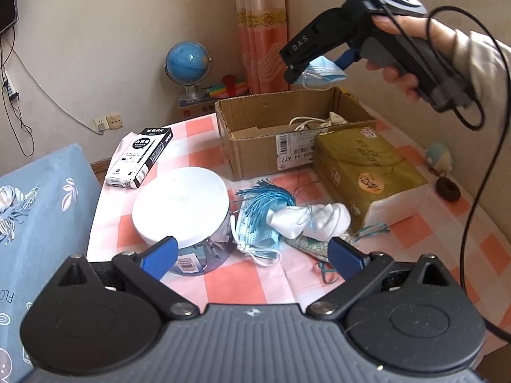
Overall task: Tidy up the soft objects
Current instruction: 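Lower blue face mask into cardboard box and open right gripper, then move both tools back over the table toward remaining soft items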
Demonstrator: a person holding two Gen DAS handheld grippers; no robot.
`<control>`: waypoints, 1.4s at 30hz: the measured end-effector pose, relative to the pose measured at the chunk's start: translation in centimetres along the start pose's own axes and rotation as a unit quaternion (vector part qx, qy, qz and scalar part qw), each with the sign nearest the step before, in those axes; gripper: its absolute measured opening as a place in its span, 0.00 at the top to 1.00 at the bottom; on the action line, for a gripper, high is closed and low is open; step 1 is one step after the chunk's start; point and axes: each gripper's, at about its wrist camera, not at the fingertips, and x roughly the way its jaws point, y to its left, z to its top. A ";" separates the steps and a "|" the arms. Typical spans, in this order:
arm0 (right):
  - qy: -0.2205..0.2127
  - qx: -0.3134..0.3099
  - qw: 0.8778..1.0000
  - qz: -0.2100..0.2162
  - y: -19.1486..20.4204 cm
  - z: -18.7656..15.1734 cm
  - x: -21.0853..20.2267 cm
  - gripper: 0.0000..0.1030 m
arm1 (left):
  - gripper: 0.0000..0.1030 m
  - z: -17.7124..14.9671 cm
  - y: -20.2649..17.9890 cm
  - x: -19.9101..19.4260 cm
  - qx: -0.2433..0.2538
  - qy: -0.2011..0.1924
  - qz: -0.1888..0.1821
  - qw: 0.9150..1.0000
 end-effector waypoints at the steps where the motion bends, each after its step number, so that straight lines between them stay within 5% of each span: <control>1: 0.002 0.001 1.000 0.001 -0.1 0.2 0.5 0.18 | 0.03 0.0 0.0 0.1 0.000 0.002 0.000 1.000; 6: 0.000 0.005 1.000 -0.007 -0.2 0.3 2.0 0.00 | 0.03 0.0 0.1 0.7 -0.003 0.010 0.002 1.000; 23: -0.040 0.049 0.998 -0.010 -1.6 -3.4 -4.8 0.00 | 0.03 0.1 -0.5 -0.8 -0.002 -0.004 -0.008 1.000; 42: -0.050 0.111 0.991 -0.059 -1.9 -16.0 -12.9 0.00 | 0.03 -1.7 -0.7 -2.2 0.005 -0.004 -0.043 0.999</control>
